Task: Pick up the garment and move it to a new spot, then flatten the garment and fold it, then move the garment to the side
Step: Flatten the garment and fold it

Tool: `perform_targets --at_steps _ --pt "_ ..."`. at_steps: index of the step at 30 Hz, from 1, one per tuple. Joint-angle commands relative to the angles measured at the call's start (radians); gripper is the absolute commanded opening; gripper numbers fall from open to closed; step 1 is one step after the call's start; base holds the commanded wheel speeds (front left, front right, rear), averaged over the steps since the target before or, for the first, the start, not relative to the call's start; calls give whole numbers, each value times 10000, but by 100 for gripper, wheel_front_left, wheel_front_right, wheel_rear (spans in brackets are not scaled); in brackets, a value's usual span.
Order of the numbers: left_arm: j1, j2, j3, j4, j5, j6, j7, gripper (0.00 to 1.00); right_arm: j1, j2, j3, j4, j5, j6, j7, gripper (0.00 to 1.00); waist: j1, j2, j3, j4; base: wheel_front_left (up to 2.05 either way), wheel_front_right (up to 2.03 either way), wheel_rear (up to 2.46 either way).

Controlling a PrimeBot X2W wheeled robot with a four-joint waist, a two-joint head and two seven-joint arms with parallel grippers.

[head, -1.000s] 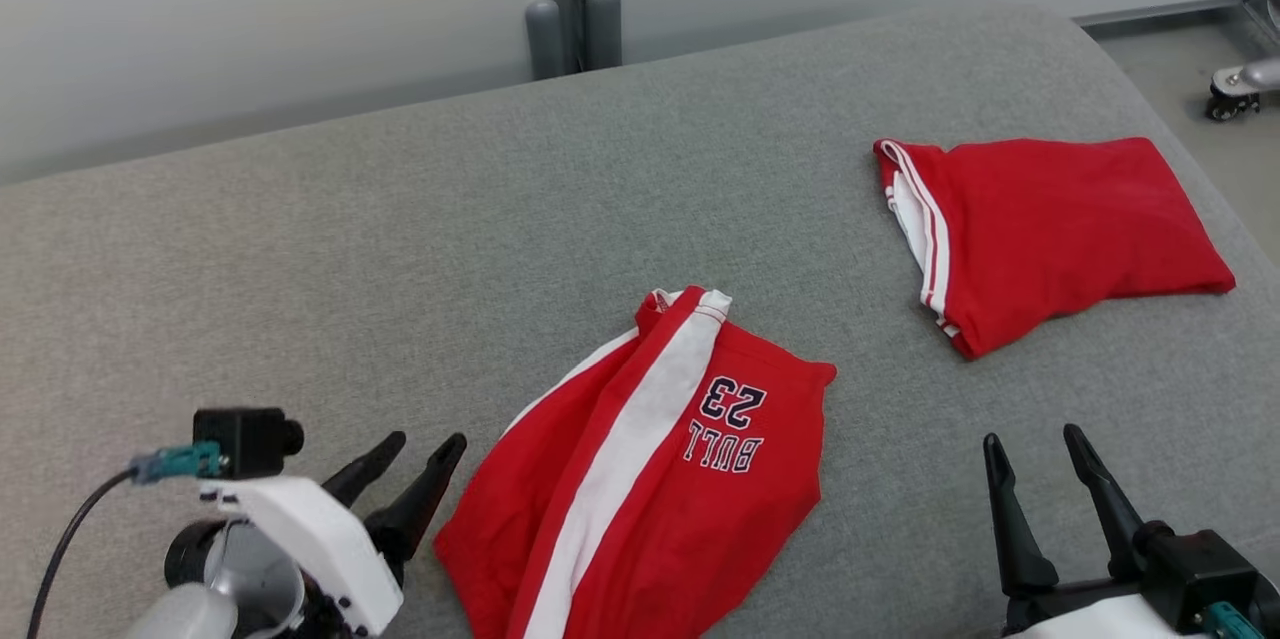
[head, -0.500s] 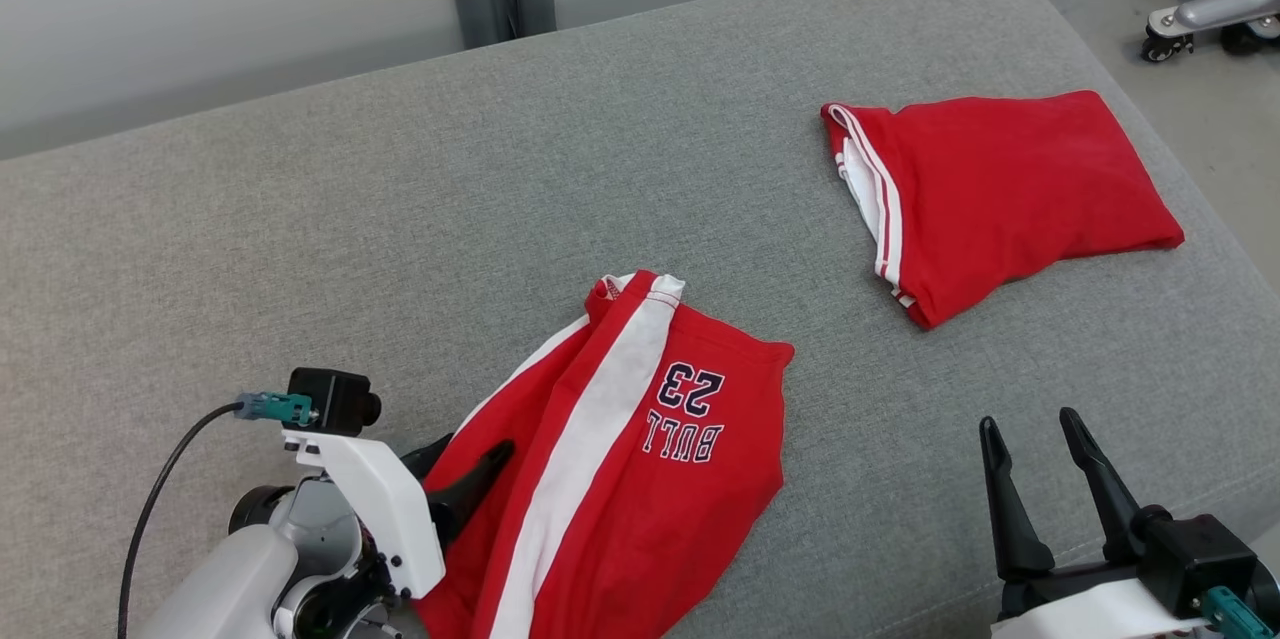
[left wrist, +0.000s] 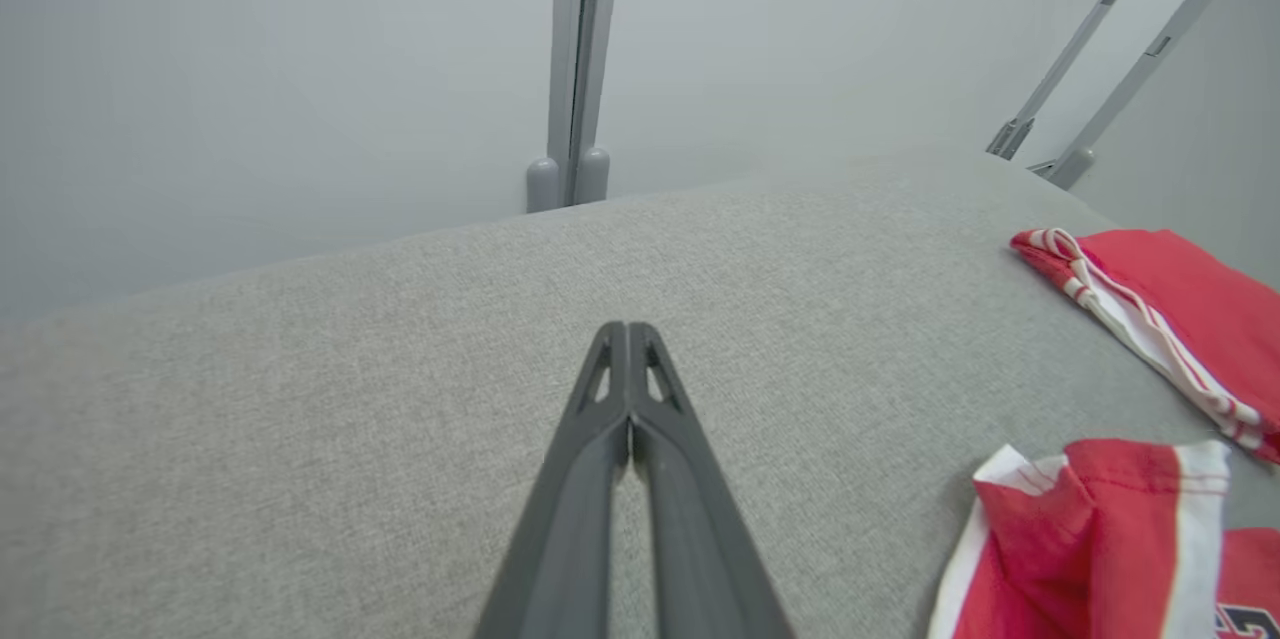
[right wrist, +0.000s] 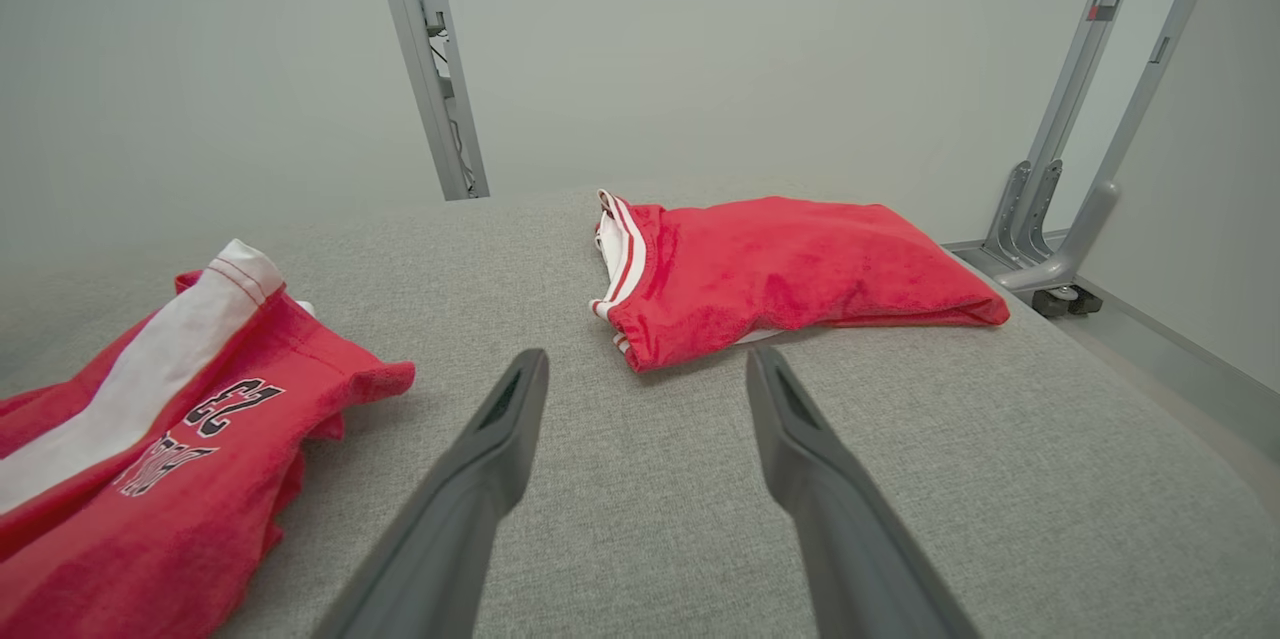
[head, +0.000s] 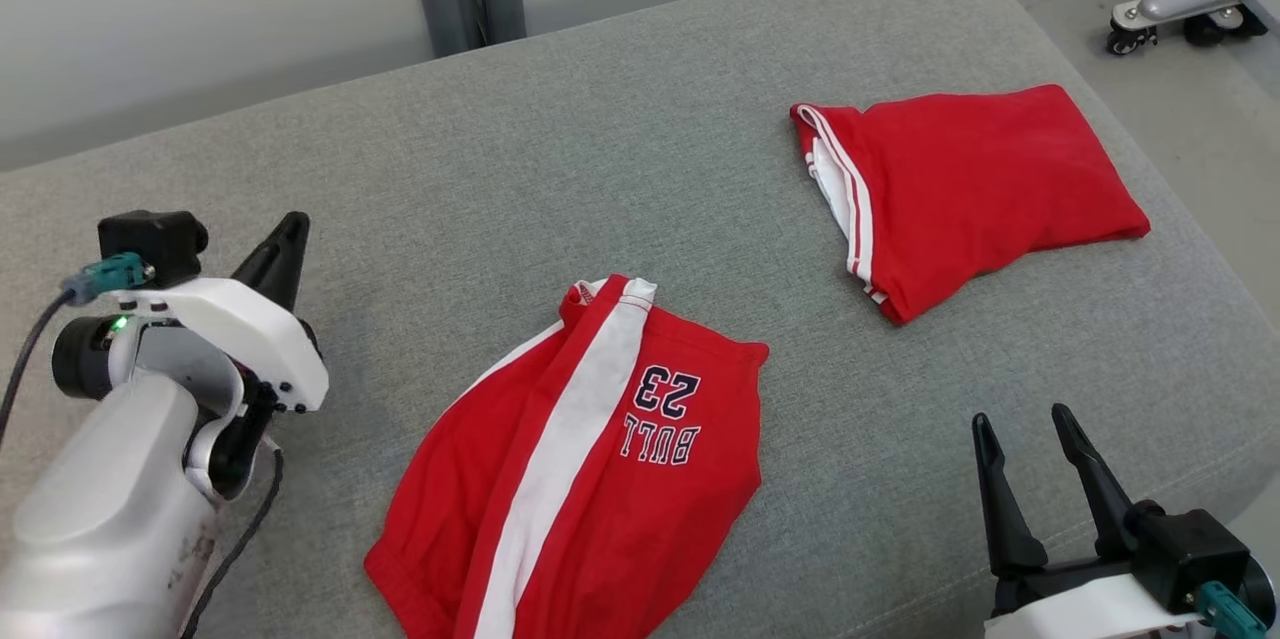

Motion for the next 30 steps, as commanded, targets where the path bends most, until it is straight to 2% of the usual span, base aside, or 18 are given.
perform_targets --at_steps 1,3,5,6,7,12,15,20,21,22,23,26,29,30 --pt "-68 -180 54 359 -276 -108 240 0 -125 -46 4 17 31 1 -50 100 0 0 -41 -73 0 0 0" --pt "-61 -574 38 627 -1016 -610 1205 0 -112 -44 47 35 30 1 -50 100 0 0 -75 -183 0 0 0" --pt "-44 -551 -117 602 -1466 -853 2005 40 -43 -50 -49 18 88 1 -50 100 0 0 -101 -268 0 0 0" --pt "79 -508 -288 551 -1571 -901 2293 97 8 -44 -79 6 97 1 -50 100 0 0 -99 -288 0 0 0" --pt "235 -499 -459 488 -1638 -945 2470 100 48 -36 -92 -2 71 1 -50 100 0 0 -90 -299 0 0 0" --pt "883 -437 -1159 -121 -2104 -995 3223 100 171 -46 -155 1 99 1 -50 100 0 0 -63 -299 0 0 0" --pt "1363 -203 -1638 -781 -2587 -982 3759 100 129 -43 -219 -47 108 1 -50 100 0 0 5 -215 0 0 0" --pt "1520 100 -1923 -1188 -2892 -974 3899 100 21 -46 -228 -51 75 1 -50 100 0 0 88 -115 0 0 0" --pt "1505 130 -2028 -1204 -2864 -974 3928 82 -12 -43 -216 -55 72 1 -50 100 0 0 108 -101 0 0 0" --pt "1503 130 -2089 -1202 -2916 -975 3903 25 -24 -43 -191 -55 59 1 -50 100 0 0 124 -93 0 0 0" --pt "1523 103 -2179 -1225 -3024 -975 3976 0 -24 -44 -173 -49 54 1 -50 100 0 0 134 -98 0 0 0" --pt "1360 173 -2275 -1377 -3135 -977 3742 0 -89 -44 -119 -16 62 1 -50 100 0 0 161 -149 0 0 0" --pt "816 328 -1988 -1029 -2738 -929 2861 0 -115 -43 -137 11 129 1 -50 100 0 0 188 -224 0 0 0" --pt "491 330 -1834 -753 -2486 -872 2276 0 -105 -43 -113 25 168 1 -50 100 0 0 203 -293 0 0 0"
